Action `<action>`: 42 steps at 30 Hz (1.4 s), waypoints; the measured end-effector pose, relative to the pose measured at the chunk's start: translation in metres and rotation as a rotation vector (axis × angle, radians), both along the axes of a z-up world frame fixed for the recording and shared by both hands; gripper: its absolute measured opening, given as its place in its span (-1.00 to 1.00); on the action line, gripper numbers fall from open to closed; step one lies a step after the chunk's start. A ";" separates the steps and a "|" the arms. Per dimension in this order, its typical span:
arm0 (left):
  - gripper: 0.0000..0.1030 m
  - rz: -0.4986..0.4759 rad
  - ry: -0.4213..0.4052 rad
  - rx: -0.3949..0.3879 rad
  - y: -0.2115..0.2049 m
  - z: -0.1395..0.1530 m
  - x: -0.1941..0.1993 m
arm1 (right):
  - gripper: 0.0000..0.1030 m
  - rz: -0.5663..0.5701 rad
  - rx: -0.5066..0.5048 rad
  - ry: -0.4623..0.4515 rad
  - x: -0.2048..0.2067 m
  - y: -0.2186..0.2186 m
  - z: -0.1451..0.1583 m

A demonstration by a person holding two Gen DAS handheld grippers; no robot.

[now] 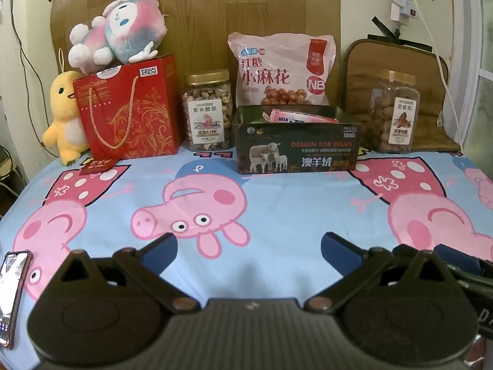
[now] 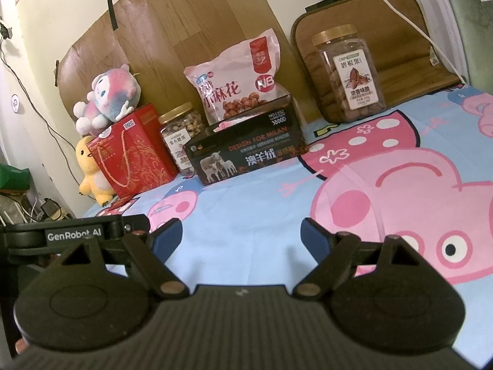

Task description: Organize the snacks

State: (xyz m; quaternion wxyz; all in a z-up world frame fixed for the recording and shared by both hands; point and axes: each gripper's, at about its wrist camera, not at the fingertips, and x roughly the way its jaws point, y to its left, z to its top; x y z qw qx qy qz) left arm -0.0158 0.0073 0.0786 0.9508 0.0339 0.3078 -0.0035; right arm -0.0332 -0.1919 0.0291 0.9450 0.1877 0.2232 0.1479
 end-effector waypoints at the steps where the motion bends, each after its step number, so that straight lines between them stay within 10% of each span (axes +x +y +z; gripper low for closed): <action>1: 1.00 0.000 0.000 0.000 0.000 0.000 0.000 | 0.67 0.000 0.000 0.000 0.000 0.000 0.000; 42: 1.00 0.073 0.001 0.104 -0.004 -0.007 0.006 | 0.67 -0.006 -0.009 -0.014 -0.004 0.002 0.002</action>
